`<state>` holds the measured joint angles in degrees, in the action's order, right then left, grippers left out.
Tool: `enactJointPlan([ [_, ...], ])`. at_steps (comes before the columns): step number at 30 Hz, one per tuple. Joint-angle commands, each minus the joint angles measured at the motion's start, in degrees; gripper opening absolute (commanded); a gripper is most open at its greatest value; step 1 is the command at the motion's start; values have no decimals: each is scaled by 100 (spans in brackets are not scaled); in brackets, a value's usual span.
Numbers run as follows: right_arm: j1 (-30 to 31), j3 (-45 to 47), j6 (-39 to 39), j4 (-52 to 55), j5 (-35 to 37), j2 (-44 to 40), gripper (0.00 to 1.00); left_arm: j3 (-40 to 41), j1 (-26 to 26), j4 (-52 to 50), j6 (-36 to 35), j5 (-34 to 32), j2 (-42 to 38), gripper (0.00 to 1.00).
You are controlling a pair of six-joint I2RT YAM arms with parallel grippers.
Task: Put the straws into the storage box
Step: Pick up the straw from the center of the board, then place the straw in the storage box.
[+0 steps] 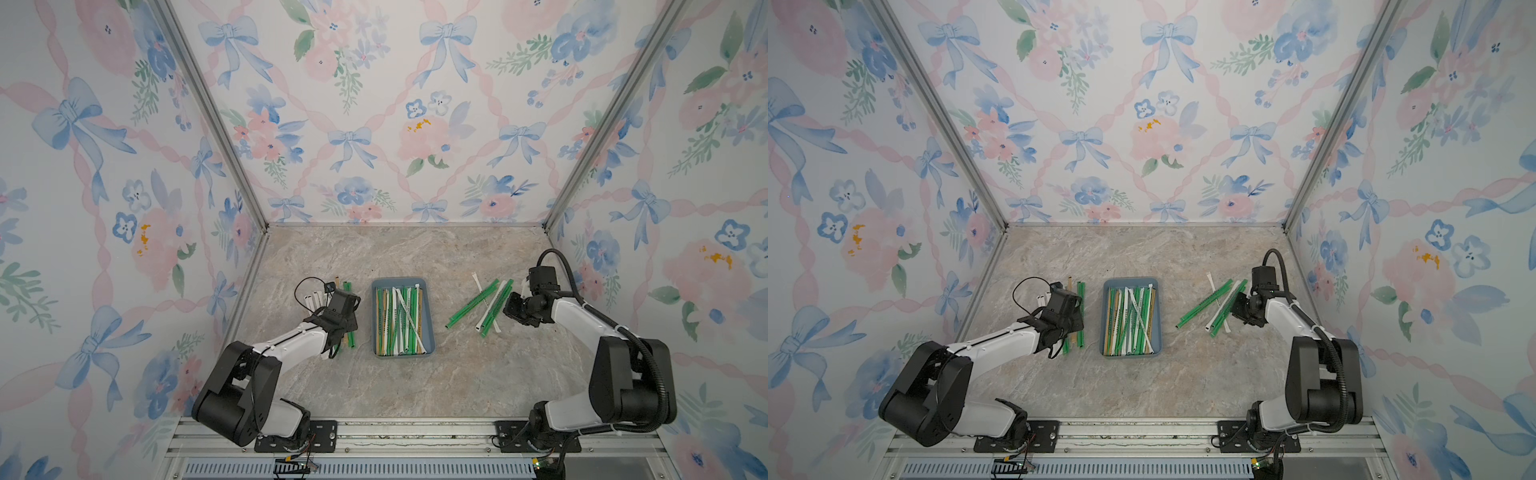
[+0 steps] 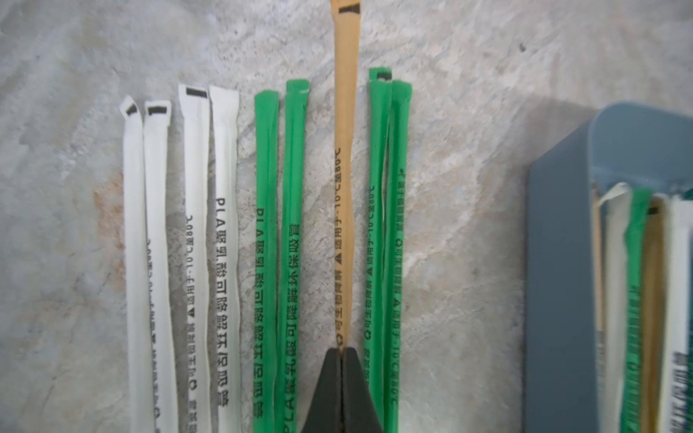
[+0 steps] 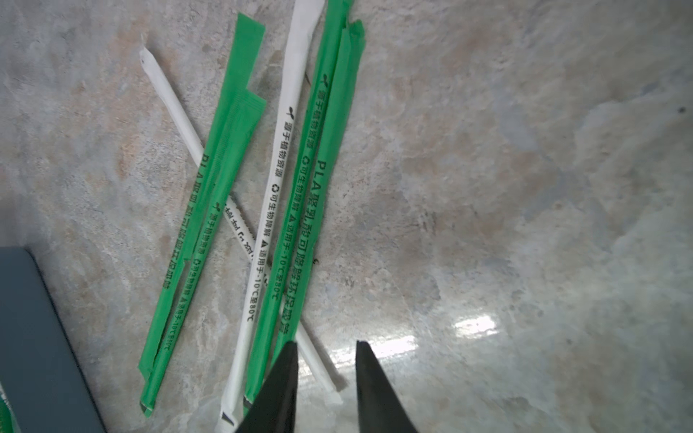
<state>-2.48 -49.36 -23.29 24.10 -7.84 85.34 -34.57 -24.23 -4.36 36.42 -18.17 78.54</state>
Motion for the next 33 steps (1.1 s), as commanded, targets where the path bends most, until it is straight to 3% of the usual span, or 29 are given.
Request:
enactJointPlan([
  [1, 71, -267, -148, -196, -228, 236, 28, 104, -86, -71, 65, 66, -261, 0],
  [9, 363, -1055, -51, -211, -309, 875, 28, -29, -628, -59, 425, 108, -503, 0],
  [16, 576, -2274, 393, 726, -76, 1977, 28, -295, -1213, -49, 790, 88, -316, 0],
  [33, 757, -2226, -52, 464, -293, 2222, 28, -909, -2003, -18, 1051, 11, 500, 0],
])
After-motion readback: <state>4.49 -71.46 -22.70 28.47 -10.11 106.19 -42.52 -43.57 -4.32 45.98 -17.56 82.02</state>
